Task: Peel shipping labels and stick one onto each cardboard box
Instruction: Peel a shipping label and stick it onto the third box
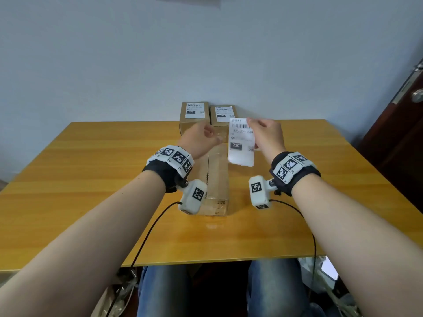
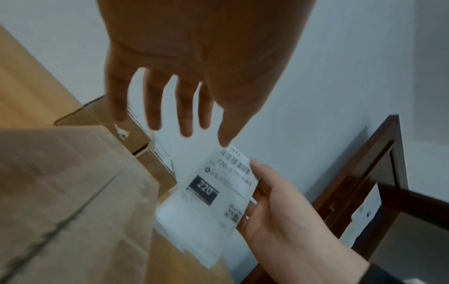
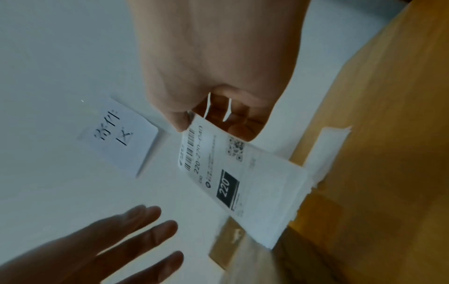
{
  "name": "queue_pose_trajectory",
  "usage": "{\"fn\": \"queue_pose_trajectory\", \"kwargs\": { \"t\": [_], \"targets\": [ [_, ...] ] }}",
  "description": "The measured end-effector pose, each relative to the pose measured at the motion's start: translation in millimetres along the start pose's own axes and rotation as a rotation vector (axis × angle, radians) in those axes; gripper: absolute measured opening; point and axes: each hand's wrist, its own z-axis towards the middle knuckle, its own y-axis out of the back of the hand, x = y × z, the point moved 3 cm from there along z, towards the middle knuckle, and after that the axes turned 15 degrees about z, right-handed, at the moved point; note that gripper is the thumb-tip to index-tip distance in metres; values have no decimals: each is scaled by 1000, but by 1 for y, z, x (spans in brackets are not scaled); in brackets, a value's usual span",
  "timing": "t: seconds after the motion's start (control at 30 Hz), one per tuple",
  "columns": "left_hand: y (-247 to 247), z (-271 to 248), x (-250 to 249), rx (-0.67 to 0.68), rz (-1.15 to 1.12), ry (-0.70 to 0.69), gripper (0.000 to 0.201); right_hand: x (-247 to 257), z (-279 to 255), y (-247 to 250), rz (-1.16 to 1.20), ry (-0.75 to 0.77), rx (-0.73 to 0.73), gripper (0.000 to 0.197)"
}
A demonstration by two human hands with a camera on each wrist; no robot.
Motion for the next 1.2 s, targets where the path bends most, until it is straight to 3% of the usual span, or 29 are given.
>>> {"fn": "queue_pose_trajectory", "kwargs": {
  "t": [0.1,0.2,0.3,0.57,1.2],
  "targets": [
    [16,-1,-5,-173,-280,81,19,18,-2,-9,50,68,26,40],
    [21,-6,-14,-141,-505,75,12,30,-7,-19,119,117,82,15],
    [24,-10,-19,-139,-632,58,16,31,-8,-27,200,106,136,15],
    [25,-15,-19,-148,-619,12,18,29,-17,-38,239,72,293,17],
    [24,-18,-18,-101,-592,20,21,27,-22,-37,188,142,358,8]
  ]
}}
